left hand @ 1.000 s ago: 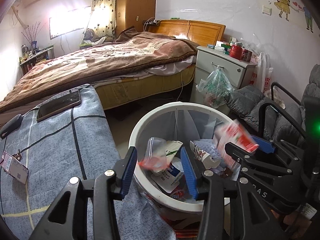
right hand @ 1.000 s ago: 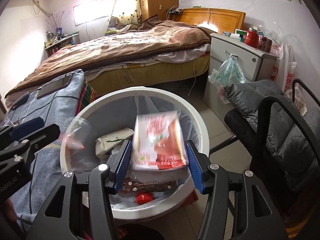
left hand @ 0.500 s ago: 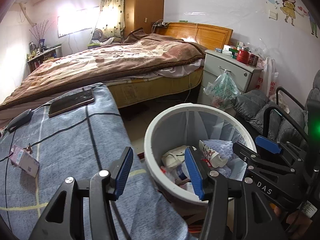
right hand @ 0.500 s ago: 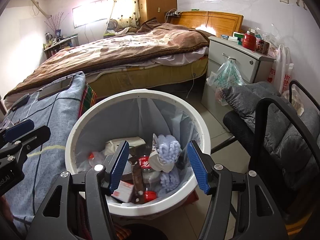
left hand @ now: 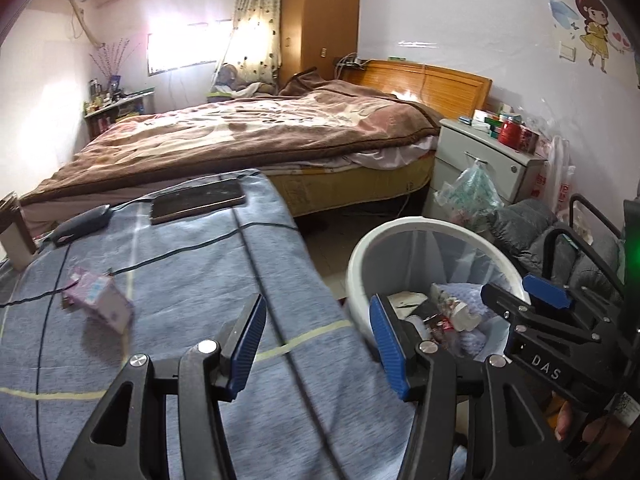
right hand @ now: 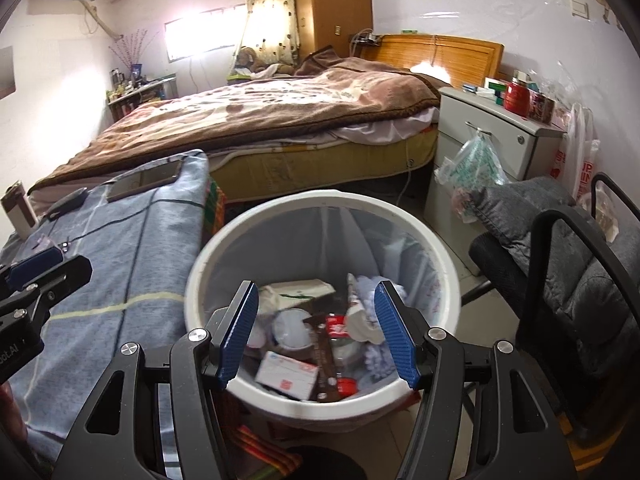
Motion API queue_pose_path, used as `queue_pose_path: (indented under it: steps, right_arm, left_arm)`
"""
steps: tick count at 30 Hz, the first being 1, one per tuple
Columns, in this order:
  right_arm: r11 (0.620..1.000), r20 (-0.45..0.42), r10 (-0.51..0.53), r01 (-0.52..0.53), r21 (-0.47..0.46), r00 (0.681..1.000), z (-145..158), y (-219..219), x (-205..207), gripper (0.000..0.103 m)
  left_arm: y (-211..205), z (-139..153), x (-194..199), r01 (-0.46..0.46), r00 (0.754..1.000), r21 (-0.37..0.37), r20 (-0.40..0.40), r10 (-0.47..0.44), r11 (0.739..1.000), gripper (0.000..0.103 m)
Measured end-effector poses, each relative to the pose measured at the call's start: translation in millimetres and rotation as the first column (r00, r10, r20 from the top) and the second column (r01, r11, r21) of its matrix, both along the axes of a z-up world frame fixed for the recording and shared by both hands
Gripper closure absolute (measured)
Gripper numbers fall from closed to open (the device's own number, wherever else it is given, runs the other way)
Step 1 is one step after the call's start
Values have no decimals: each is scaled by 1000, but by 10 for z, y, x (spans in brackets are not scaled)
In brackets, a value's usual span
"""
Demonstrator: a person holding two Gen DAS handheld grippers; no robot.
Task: Collect trash
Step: 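Move both open tools back over the mattress toward the juice box and wrapper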
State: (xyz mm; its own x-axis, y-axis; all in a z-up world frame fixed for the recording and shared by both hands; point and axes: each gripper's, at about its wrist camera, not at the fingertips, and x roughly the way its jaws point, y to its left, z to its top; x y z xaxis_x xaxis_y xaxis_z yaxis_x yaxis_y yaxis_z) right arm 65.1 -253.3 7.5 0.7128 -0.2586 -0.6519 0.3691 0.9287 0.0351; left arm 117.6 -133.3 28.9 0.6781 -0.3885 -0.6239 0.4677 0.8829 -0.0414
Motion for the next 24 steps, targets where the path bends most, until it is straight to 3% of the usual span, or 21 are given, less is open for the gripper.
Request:
queue_pose_path:
  steps: [12, 24]
  right_arm:
    - [990, 13, 138, -138, -7, 990, 23, 518, 183, 41]
    - [959, 16, 285, -285, 3, 958, 23, 1060, 407, 41]
  left_arm:
    - [717, -22, 55, -146, 989, -19, -11, 146, 989, 47]
    - [1456, -88, 106, -287, 958, -14, -20, 287, 958, 47]
